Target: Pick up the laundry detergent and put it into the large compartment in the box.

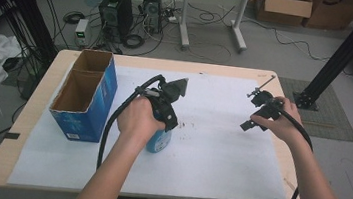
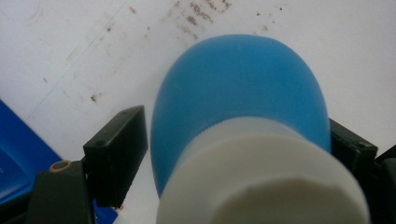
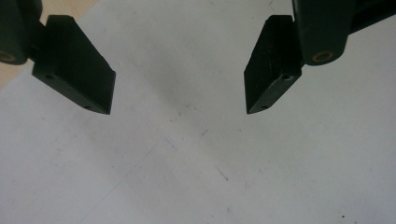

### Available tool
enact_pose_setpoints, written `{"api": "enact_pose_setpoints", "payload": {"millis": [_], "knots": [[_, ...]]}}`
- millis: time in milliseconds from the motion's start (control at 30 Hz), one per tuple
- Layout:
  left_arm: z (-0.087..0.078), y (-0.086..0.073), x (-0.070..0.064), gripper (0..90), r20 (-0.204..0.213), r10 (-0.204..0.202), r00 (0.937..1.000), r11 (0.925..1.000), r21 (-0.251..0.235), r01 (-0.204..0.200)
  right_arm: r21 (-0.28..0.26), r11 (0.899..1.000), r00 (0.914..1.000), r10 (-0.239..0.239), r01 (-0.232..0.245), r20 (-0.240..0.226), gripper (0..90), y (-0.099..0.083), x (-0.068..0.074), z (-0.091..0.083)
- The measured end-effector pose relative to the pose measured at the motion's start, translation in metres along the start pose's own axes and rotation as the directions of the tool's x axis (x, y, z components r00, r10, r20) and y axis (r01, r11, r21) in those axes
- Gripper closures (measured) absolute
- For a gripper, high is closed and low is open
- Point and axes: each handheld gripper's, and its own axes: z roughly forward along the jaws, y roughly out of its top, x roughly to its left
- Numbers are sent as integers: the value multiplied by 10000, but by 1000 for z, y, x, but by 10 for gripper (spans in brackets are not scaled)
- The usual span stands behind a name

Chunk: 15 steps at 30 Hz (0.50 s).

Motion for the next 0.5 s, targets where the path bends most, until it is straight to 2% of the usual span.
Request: {"api": "enact_pose_setpoints", "payload": {"millis": [333,500], "knots": [[0,1,-1,242,17,-110,9999,9999,-13,110,-33,10000,10000,-65,65,6,249,1,1,-1],[-1,0,1,299,68,-155,9999,9999,-17,155,-2,10000,10000,-13,13,-3,249,0,0,-1]]}}
